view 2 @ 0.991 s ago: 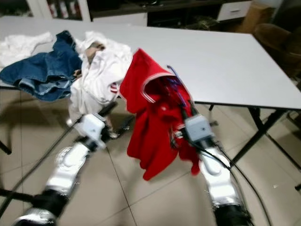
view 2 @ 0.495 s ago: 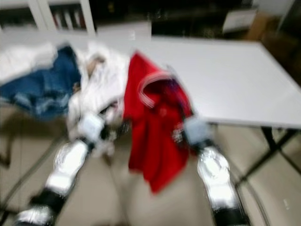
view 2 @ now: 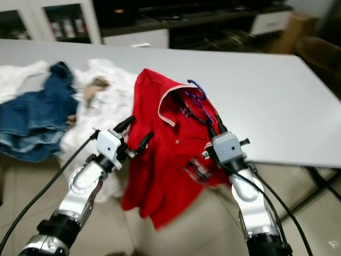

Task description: Hang hanger

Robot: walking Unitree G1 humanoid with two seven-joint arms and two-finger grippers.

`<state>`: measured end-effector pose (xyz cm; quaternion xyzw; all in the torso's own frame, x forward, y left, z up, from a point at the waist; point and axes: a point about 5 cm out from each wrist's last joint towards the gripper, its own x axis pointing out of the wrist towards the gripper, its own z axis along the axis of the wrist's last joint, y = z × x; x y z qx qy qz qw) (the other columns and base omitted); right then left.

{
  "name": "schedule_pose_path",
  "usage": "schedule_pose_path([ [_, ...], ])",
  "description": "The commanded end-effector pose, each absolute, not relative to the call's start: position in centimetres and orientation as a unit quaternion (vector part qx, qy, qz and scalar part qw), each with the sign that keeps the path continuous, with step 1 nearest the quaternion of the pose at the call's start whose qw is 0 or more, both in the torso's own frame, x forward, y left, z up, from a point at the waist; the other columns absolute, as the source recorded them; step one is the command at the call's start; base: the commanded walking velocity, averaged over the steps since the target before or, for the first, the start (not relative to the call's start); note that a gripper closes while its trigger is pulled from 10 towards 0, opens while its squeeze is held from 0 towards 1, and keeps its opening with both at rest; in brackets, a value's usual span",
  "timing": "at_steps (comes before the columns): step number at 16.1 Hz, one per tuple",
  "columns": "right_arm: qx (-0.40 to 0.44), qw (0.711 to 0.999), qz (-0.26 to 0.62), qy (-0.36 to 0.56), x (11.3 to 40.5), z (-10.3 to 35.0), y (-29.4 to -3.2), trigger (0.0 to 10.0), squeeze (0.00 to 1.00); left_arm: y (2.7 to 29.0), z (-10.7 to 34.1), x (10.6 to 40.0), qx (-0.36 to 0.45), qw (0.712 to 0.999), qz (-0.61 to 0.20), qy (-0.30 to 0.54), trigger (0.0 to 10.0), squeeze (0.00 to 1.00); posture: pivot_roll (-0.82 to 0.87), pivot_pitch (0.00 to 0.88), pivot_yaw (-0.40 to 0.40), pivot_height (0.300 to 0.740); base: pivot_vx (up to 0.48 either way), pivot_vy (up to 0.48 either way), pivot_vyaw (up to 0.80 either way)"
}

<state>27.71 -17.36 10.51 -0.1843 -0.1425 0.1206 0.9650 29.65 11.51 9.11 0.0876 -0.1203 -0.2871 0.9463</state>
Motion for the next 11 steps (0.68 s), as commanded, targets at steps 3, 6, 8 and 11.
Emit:
schedule_pose_path([
  [3,-0.178,0.959,0.121,-0.183,28.15,12.19,-16.83,10.0,0.0,11.74,9.37,29.81,0.093,0.947,-0.28,-0.124,10.0,0.0,0.04,0.003,0.003,0.74,0.47,0.0,0.0],
  [6,-0.177,0.959,0.122,-0.184,28.28,12.24,-16.76,10.0,0.0,11.8,9.4,29.85,0.094,0.948,-0.277,-0.125,10.0,0.0,0.04,0.001,0.004,0.74,0.416,0.0,0.0],
  [8,-0.176,0.959,0.121,-0.185,28.37,12.29,-16.68,10.0,0.0,11.88,9.44,29.87,0.095,0.948,-0.276,-0.126,10.0,0.0,0.05,0.0,0.006,0.74,0.0,0.0,0.0],
  [11,-0.175,0.96,0.12,-0.184,28.38,12.21,-16.72,10.0,0.0,11.89,9.51,29.88,0.094,0.948,-0.277,-0.129,10.0,0.0,0.05,0.0,0.008,0.74,0.0,0.0,0.0],
])
